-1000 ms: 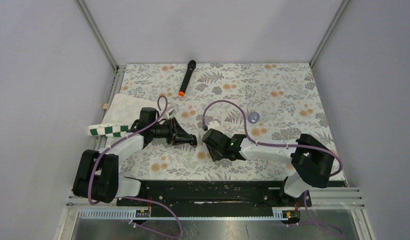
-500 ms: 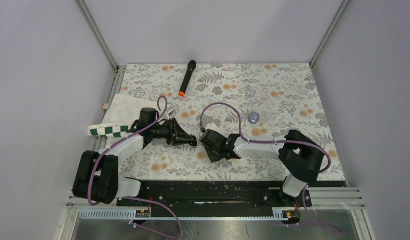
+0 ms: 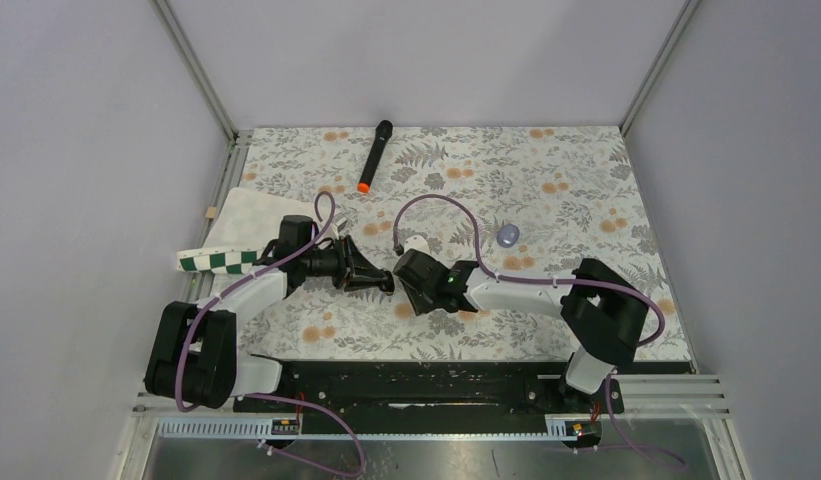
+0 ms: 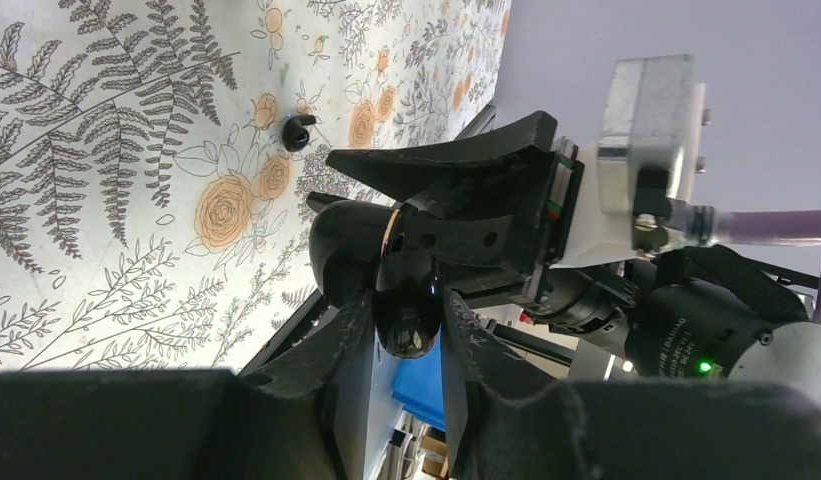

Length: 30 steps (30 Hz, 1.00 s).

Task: Insert the wireless bluetooth earbuds into the charging case
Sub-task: Pick up the right earbud from the center of the board.

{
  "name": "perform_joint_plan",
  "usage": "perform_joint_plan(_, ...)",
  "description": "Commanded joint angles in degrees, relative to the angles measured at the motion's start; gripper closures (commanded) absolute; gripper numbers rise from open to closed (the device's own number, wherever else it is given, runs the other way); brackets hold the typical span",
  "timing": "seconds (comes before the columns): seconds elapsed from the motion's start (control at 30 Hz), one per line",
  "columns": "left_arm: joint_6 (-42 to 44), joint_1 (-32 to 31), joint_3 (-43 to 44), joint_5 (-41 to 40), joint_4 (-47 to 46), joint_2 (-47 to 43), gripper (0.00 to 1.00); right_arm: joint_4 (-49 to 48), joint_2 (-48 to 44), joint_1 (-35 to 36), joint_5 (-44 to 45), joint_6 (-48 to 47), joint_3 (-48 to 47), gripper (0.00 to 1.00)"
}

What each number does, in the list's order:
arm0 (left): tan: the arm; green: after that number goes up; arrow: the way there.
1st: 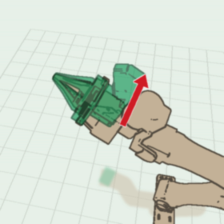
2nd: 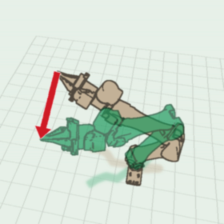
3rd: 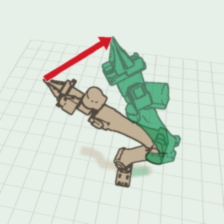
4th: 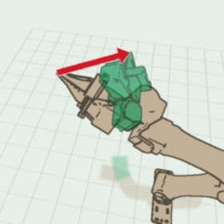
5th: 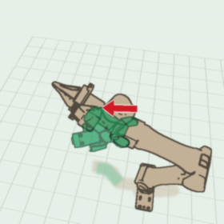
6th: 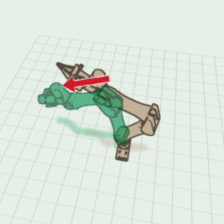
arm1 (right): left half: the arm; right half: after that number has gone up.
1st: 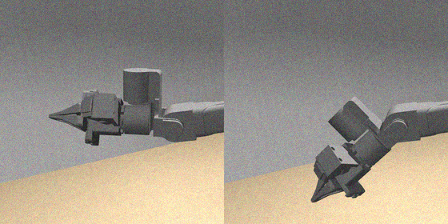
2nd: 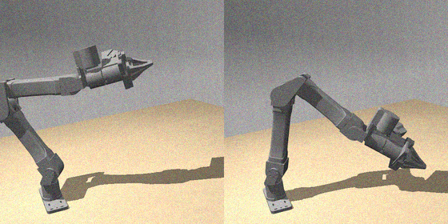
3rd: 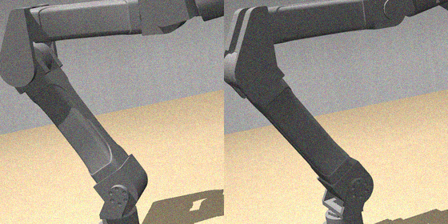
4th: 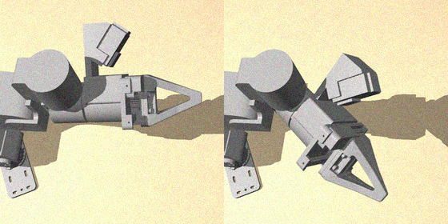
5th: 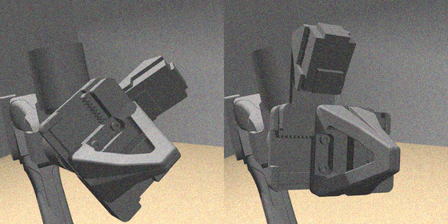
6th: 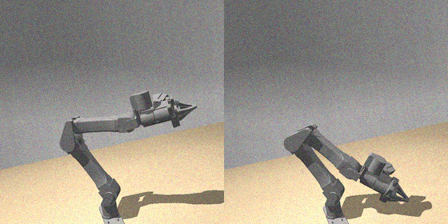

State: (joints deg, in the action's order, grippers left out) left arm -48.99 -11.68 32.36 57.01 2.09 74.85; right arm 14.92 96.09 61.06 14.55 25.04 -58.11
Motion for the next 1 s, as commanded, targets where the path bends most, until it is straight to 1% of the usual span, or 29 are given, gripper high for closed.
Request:
perform_joint_plan(0.0, 0.5, 0.2, 1.1, 0.3, -1.6, -2.1, 1.00, 1.0, 2.5, -0.3, 2.0, -1.0, -2.7, 0.62)
perform_joint_plan(0.27, 0.6, 0.2, 1.0, 0.4, -1.8, -1.9, 1.00, 2.2, 3.2, -0.2, 5.9, -0.9, -3.8, 0.61)
perform_joint_plan(0.53, 0.4, 0.2, 0.9, 0.5, -1.8, -1.9, 1.00, 2.0, 5.2, -0.2, 6.8, -1.0, -4.7, 0.60)
perform_joint_plan(0.87, 0.4, 0.2, 0.7, 0.6, -1.9, -2.2, 1.00, 2.8, 6.9, -0.2, 7.1, -0.4, -5.7, 0.63)
perform_joint_plan(0.97, 0.3, 0.2, 0.7, 0.6, -1.8, -2.1, 1.00, 2.8, 6.9, -0.2, 7.2, -0.3, -5.7, 0.66)
